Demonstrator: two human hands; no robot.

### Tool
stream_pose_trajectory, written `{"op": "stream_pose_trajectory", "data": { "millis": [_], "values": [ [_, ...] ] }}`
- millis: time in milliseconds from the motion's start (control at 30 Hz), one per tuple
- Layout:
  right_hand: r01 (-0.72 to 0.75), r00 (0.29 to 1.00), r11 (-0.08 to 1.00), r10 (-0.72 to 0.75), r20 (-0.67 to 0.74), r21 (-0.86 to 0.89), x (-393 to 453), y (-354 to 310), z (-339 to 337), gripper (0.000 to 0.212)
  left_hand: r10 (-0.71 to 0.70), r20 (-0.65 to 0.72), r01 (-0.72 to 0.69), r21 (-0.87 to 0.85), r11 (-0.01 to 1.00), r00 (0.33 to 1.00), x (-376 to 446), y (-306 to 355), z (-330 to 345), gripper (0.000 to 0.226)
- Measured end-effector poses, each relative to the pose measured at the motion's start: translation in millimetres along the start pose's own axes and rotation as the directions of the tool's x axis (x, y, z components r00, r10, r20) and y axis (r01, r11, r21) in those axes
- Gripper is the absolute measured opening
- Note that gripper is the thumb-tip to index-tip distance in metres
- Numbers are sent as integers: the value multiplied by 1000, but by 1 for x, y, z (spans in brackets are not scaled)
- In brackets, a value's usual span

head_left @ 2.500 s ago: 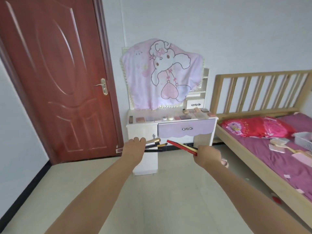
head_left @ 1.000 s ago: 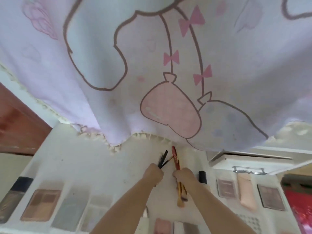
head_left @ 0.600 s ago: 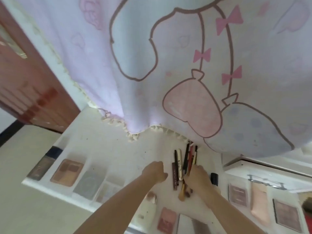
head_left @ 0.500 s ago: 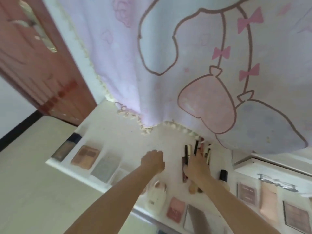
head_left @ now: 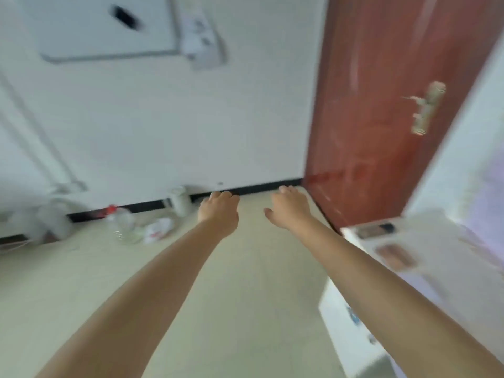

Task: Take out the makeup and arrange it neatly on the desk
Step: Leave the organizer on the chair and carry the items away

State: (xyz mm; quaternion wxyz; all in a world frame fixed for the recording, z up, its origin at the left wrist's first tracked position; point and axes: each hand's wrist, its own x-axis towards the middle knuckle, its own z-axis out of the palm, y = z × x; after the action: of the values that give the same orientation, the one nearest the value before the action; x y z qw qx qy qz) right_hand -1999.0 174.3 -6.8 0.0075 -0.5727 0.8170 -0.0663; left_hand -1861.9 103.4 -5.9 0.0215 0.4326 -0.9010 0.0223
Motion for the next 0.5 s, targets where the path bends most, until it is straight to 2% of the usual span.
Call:
{"op": "stream_pose_trajectory", "data": {
  "millis": [100, 200, 367, 500],
  "values": [
    [237, 971, 971, -237, -10, 12, 38, -122, -7, 35, -249, -9, 249, 42, 967, 968, -34, -121, -15, 33],
    [420, 908, 907, -419, -10, 34, 66, -237, -9, 33, -473, -42, 475, 36, 879, 880, -70, -228, -27, 34],
    [629, 777, 776, -629, -9, 37, 117, -424, -4, 37, -718, -92, 724, 45, 689, 690, -126, -394, -46, 32],
    [793, 607, 605, -795, -4, 77, 151, -573, 5, 43, -856, -106, 863, 78, 499, 505, -173, -512, -62, 34]
  ]
}}
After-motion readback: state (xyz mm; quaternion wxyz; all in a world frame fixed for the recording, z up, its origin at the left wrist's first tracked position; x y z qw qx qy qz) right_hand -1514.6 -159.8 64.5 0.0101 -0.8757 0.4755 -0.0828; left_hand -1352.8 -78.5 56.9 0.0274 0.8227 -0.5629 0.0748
